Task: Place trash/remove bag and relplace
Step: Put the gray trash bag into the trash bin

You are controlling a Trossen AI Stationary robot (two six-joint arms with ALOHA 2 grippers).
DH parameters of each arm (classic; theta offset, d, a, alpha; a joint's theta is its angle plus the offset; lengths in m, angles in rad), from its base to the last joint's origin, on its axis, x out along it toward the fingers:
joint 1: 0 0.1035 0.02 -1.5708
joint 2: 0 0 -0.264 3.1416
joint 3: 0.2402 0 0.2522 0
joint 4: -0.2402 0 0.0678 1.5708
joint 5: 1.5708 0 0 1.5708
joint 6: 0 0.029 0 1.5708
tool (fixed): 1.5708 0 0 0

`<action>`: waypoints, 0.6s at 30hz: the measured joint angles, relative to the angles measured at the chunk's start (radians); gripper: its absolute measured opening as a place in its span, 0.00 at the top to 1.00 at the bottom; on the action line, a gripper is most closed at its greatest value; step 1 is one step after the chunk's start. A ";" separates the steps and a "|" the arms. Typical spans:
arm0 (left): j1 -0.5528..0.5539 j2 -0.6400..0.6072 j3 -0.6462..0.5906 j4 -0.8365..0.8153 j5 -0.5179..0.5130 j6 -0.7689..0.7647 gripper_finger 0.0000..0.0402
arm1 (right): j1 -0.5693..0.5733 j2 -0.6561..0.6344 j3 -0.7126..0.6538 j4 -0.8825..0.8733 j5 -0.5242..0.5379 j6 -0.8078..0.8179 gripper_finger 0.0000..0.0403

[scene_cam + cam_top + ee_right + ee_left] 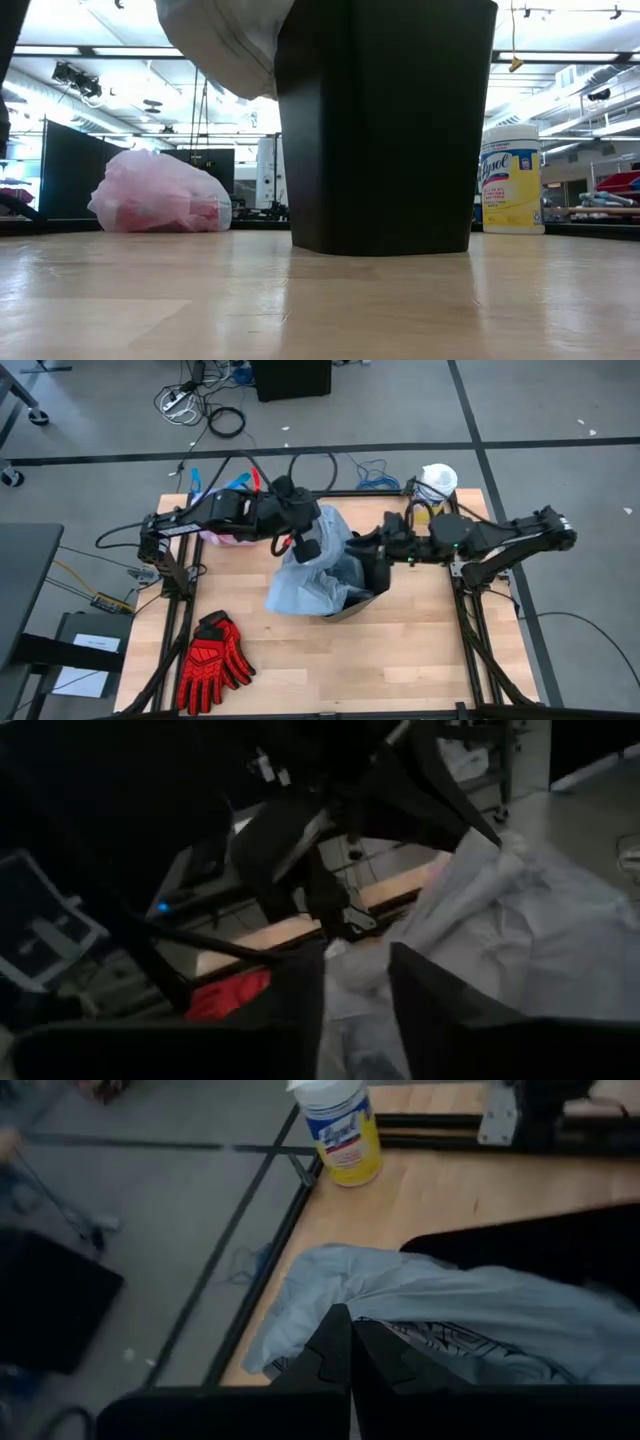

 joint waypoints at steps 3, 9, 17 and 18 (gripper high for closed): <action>-0.005 0.005 0.000 0.002 -0.018 0.103 1.00 | -0.011 0.044 0.000 0.038 0.026 0.059 0.63; -0.036 0.017 -0.001 0.024 -0.163 0.395 1.00 | -0.042 0.136 0.000 0.074 0.128 0.168 0.31; -0.036 0.018 -0.001 0.042 -0.167 0.467 1.00 | -0.091 0.253 0.000 0.261 0.122 0.250 0.14; -0.037 0.018 -0.001 0.042 -0.158 0.467 1.00 | -0.092 0.260 0.000 0.270 0.125 0.259 0.15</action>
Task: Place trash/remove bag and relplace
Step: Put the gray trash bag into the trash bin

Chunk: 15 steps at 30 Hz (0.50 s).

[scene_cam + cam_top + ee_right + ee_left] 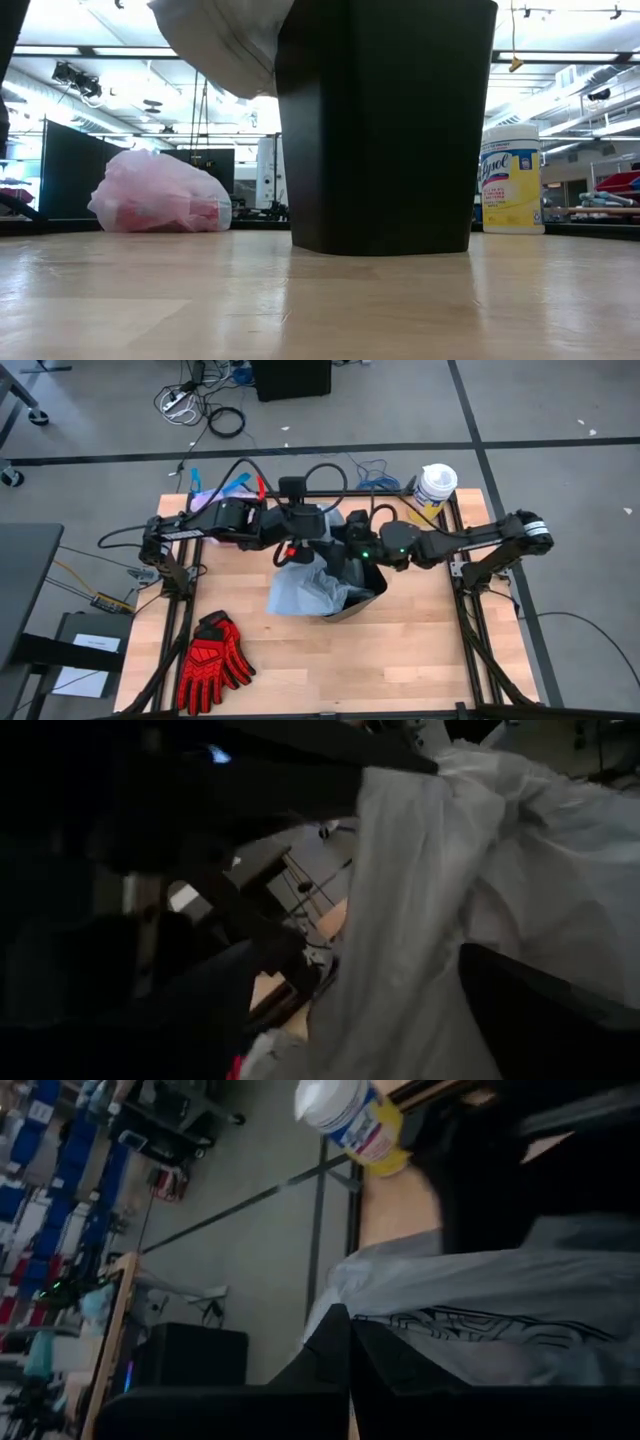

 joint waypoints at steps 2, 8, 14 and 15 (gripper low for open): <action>-0.006 0.000 0.000 -0.003 0.008 0.005 1.00 | 0.000 0.005 0.000 -0.005 0.011 0.019 0.20; -0.010 0.000 0.000 -0.068 -0.098 0.009 0.99 | 0.030 -0.019 0.000 -0.038 0.032 -0.026 0.60; -0.012 -0.001 0.002 -0.081 -0.198 -0.011 0.95 | 0.017 -0.052 0.001 -0.219 0.082 0.020 0.98; -0.013 -0.001 0.002 -0.082 -0.221 -0.031 0.95 | 0.015 -0.063 0.001 -0.246 0.090 0.024 0.99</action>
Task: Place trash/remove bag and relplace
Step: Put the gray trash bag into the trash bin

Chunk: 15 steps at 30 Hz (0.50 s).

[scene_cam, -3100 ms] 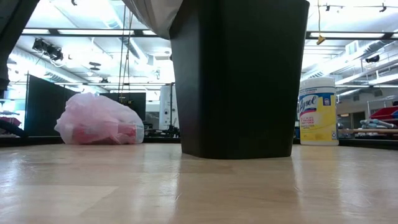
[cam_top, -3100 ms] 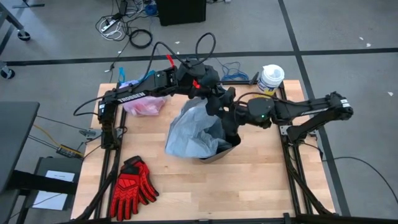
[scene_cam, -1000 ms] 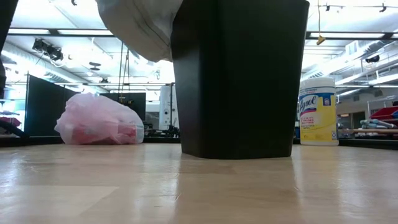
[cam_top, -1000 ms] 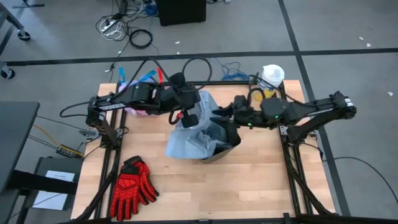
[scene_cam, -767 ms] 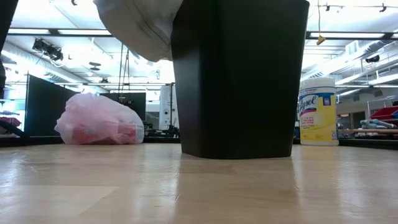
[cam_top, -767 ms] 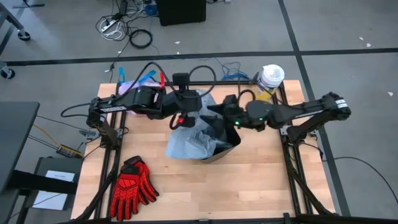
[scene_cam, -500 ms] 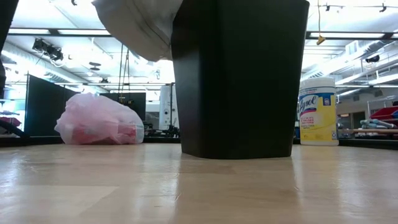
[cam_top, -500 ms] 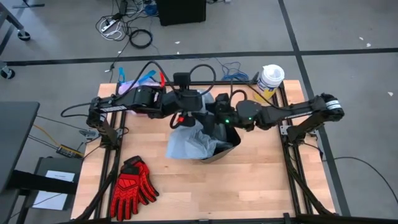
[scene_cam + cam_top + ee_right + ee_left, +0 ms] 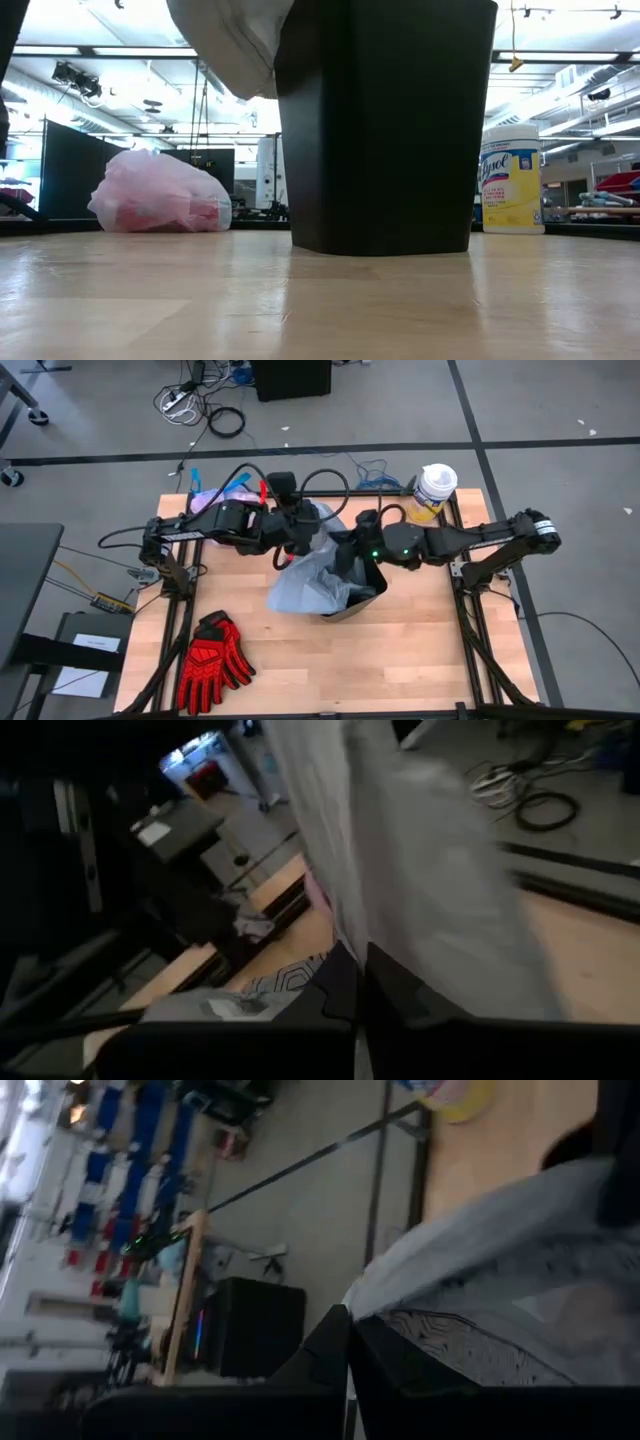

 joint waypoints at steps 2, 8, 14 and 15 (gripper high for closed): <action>-0.002 0.000 -0.001 -0.019 -0.051 -0.055 0.95 | -0.002 -0.029 0.001 -0.056 0.022 0.016 1.00; 0.004 -0.001 -0.002 -0.183 -0.086 -0.267 0.94 | 0.052 -0.125 -0.001 -0.212 0.077 0.016 1.00; 0.003 -0.002 0.006 -0.279 -0.090 -0.448 0.94 | 0.105 -0.219 0.000 -0.329 -0.007 0.118 1.00; 0.004 -0.003 0.007 -0.287 -0.067 -0.472 0.94 | 0.111 -0.235 0.000 -0.350 -0.042 0.136 1.00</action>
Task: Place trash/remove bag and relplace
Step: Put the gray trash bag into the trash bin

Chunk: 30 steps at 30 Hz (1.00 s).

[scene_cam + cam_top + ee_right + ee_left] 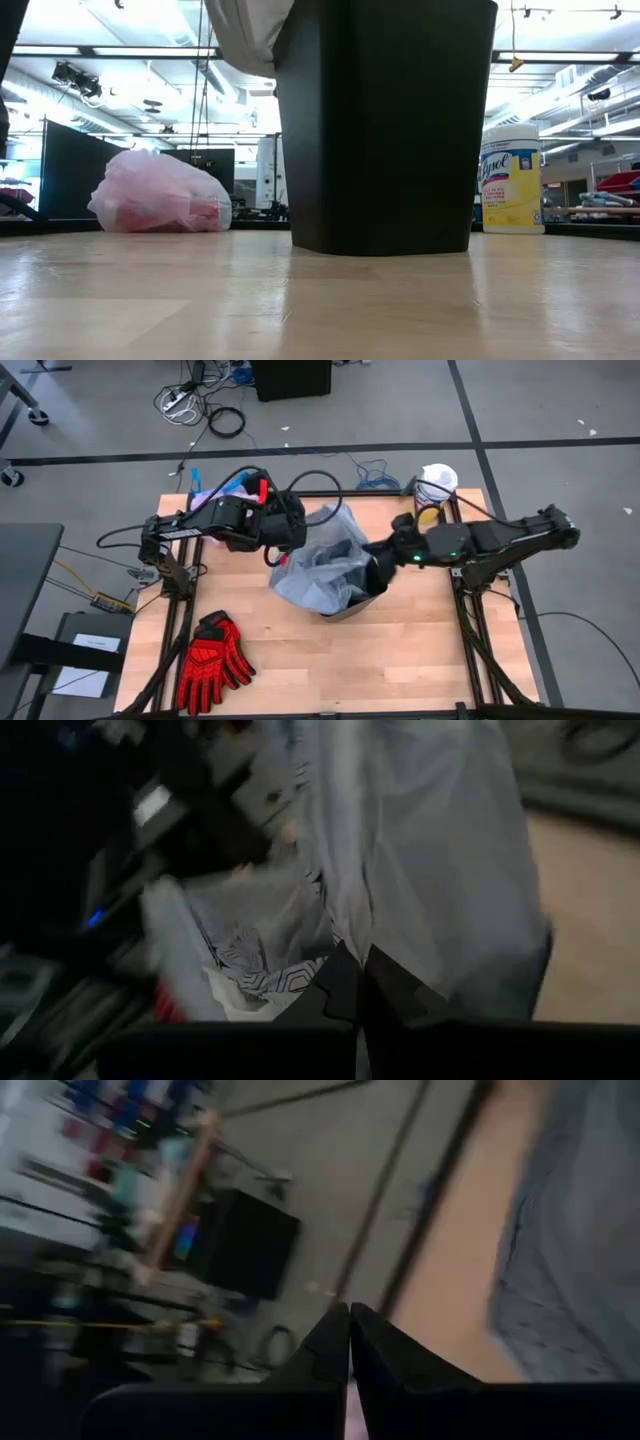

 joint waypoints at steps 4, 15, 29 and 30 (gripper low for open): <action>-0.001 0.001 0.000 0.007 0.183 -0.045 0.94 | 0.014 -0.046 0.000 -0.118 -0.116 0.053 1.00; -0.008 -0.005 -0.031 0.129 0.214 -0.161 0.94 | 0.084 -0.114 0.000 -0.320 -0.090 0.024 1.00; -0.006 -0.008 -0.200 0.052 0.242 -0.579 0.94 | 0.164 -0.193 0.000 -0.318 -0.088 -0.085 1.00; -0.005 -0.008 -0.200 0.049 0.240 -0.614 0.94 | 0.168 -0.198 0.000 -0.318 -0.092 -0.088 1.00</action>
